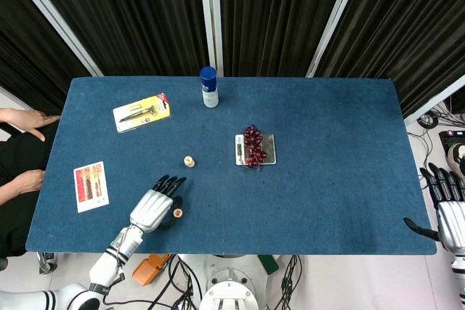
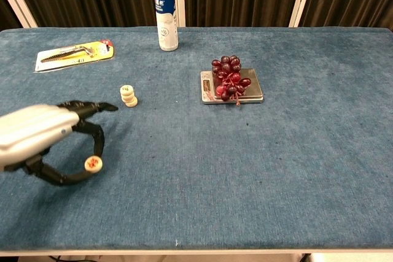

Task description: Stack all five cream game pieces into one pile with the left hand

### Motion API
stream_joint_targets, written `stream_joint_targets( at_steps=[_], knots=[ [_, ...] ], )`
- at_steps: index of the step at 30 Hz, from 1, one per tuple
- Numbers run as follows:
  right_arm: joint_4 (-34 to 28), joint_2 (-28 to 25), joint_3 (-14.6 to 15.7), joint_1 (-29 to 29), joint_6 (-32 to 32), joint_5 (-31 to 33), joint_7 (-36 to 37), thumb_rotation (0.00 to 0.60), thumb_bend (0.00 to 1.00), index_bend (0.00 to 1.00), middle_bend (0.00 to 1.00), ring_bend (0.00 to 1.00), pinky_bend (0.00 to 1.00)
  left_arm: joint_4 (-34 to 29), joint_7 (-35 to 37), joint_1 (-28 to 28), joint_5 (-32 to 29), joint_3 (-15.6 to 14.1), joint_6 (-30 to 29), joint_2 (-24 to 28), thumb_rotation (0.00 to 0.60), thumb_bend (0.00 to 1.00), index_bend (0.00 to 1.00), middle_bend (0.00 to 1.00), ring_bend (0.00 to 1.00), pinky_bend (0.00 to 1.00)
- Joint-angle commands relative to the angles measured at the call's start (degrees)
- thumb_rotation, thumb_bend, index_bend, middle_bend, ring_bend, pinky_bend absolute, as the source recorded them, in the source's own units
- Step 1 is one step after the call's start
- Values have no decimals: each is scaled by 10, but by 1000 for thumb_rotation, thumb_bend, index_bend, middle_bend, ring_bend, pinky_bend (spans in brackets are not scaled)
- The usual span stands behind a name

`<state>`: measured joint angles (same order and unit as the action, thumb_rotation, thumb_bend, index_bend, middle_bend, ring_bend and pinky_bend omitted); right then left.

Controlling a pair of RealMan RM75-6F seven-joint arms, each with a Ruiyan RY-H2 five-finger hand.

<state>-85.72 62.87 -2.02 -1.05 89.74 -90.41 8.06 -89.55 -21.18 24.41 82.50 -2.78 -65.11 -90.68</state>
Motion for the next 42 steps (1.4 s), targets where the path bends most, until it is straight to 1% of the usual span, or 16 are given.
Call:
stream_joint_targets(
  at_steps=[1, 4, 8, 11, 15, 18, 22, 26, 34, 42],
  knots=[
    [0, 0, 1, 0, 0, -1, -1, 600, 175, 0, 43, 0, 8, -26, 3, 12, -2, 24, -3, 24, 600, 355, 513, 0, 0, 0],
    [0, 1, 1, 1, 1, -2, -2, 600, 175, 0, 43, 0, 8, -47, -2, 31, -16, 57, 7, 41, 600, 352, 513, 0, 0, 0],
    [1, 1, 3, -1, -2, -4, -3, 600, 175, 0, 43, 0, 8, -57, -4, 67, -80, 111, 50, 48, 600, 348, 513, 0, 0, 0],
    [-1, 1, 4, 0, -4, -3, -5, 600, 175, 0, 43, 0, 8, -42, -10, 98, -141, 148, 85, 38, 600, 347, 513, 0, 0, 0],
    [-2, -1, 4, 1, -5, 1, -5, 600, 175, 0, 43, 0, 8, -13, -19, 131, -201, 170, 117, 15, 600, 347, 513, 0, 0, 0],
    [-2, -2, 3, 1, -6, 3, -6, 600, 175, 0, 43, 0, 8, 10, -29, 152, -236, 180, 129, -2, 600, 343, 513, 0, 0, 0],
    [-5, -3, 2, 1, -8, 6, -8, 600, 174, 0, 43, 0, 8, 36, -46, 175, -281, 189, 140, -16, 600, 325, 506, 0, 0, 0],
    [-6, -4, 1, -1, -11, 9, -8, 600, 175, 0, 43, 0, 8, 51, -55, 191, -321, 190, 146, -19, 600, 319, 500, 0, 0, 0],
    [-6, -3, -2, -4, -16, 11, -8, 600, 175, 0, 43, 0, 8, 68, -61, 201, -352, 176, 143, -16, 600, 305, 490, 0, 0, 0],
    [-7, -3, -2, -3, -16, 12, -10, 600, 174, 0, 43, 0, 8, 69, -54, 206, -356, 164, 136, -12, 600, 298, 487, 0, 0, 0]
  ],
)
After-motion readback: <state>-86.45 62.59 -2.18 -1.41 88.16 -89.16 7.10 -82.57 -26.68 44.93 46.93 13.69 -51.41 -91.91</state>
